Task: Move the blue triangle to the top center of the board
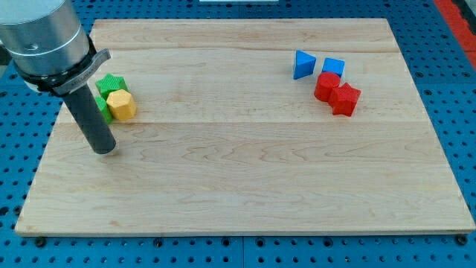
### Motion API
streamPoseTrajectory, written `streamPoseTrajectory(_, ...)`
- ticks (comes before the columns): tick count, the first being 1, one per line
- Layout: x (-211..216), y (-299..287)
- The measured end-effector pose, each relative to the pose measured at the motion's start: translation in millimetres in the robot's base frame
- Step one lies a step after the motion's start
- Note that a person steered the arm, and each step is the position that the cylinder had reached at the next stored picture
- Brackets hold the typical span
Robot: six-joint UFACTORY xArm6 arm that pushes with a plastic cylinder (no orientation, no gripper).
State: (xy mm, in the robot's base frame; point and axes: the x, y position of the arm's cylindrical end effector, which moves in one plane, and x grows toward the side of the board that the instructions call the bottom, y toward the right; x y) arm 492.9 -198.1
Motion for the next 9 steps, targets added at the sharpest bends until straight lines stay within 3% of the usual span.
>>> streamPoseTrajectory(1, 0.0, 14.9)
streamPoseTrajectory(2, -21.5, 68.0)
streamPoseTrajectory(3, 1.8, 166.2)
streamPoseTrajectory(4, -0.4, 300.4)
streamPoseTrajectory(5, -5.0, 379.5)
streamPoseTrajectory(7, -98.9, 401.6)
streamPoseTrajectory(8, -140.2, 335.5)
streamPoseTrajectory(9, -173.3, 319.4)
